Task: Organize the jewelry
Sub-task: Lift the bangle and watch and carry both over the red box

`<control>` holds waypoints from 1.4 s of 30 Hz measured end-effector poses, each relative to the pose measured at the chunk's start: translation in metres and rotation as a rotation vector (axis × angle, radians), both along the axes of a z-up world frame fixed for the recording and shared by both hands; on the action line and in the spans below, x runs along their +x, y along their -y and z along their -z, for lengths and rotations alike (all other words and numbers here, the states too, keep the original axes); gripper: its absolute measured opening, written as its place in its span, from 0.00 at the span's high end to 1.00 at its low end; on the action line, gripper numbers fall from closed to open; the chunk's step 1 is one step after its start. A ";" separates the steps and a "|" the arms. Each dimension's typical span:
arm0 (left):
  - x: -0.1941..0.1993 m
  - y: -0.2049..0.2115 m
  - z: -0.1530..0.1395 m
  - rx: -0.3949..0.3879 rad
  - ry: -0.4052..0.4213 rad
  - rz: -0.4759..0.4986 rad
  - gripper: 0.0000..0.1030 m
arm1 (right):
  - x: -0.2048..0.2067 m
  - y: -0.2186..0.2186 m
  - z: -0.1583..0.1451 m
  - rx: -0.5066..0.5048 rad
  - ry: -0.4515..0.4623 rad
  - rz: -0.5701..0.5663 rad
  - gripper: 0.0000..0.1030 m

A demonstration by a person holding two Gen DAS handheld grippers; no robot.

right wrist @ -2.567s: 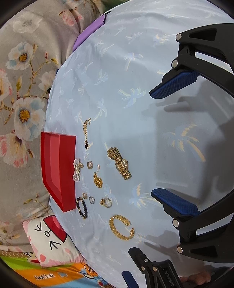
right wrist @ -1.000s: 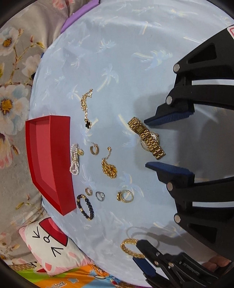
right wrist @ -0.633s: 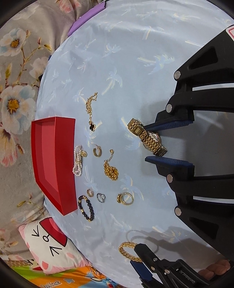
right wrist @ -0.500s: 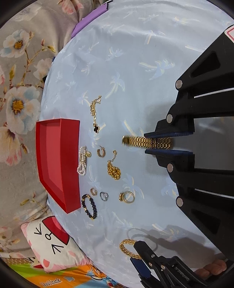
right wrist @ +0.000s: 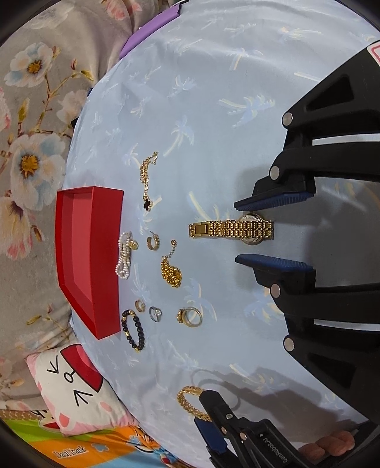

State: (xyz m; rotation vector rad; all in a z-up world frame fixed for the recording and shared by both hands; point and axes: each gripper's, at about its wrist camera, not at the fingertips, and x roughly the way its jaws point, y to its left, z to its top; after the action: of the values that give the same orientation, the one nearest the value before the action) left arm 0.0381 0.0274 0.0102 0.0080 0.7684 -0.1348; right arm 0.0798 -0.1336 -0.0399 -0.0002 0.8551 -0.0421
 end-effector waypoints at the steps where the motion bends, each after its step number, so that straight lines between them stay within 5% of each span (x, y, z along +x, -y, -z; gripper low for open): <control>1: 0.000 0.000 0.000 0.002 0.000 0.001 0.46 | 0.000 -0.001 0.001 -0.010 0.004 0.002 0.75; 10: 0.000 0.002 0.001 0.025 0.001 0.006 0.46 | -0.005 0.005 -0.004 -0.014 0.023 0.008 0.80; 19: 0.001 0.005 -0.004 0.045 0.016 -0.006 0.46 | -0.018 0.004 -0.045 0.005 0.088 -0.045 0.80; 23: -0.002 0.004 -0.019 0.047 0.038 0.002 0.46 | -0.017 0.005 -0.060 0.016 0.098 -0.076 0.80; 25: -0.002 0.002 -0.031 0.054 0.059 0.014 0.46 | -0.014 0.008 -0.069 0.027 0.105 -0.085 1.00; 33: 0.020 -0.005 -0.077 0.088 0.139 0.030 0.46 | 0.007 0.029 -0.094 0.033 0.152 -0.063 1.00; 35: 0.021 -0.009 -0.076 0.081 0.142 0.014 0.46 | 0.005 0.032 -0.082 0.068 0.116 -0.088 0.96; 37: 0.020 -0.012 -0.070 0.068 0.135 0.007 0.46 | 0.000 0.031 -0.066 0.074 0.080 -0.101 0.68; 38: 0.019 -0.013 -0.067 0.064 0.128 0.007 0.46 | -0.002 0.028 -0.057 0.079 0.064 -0.112 0.62; 42: 0.020 -0.008 -0.050 0.044 0.082 0.021 0.46 | 0.003 0.011 -0.034 0.074 0.018 -0.163 0.60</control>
State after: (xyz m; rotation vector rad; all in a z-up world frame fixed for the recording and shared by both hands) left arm 0.0582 0.0351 0.0605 0.0631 0.6897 -0.1370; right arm 0.0830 -0.1442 -0.0063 -0.0006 0.8362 0.1426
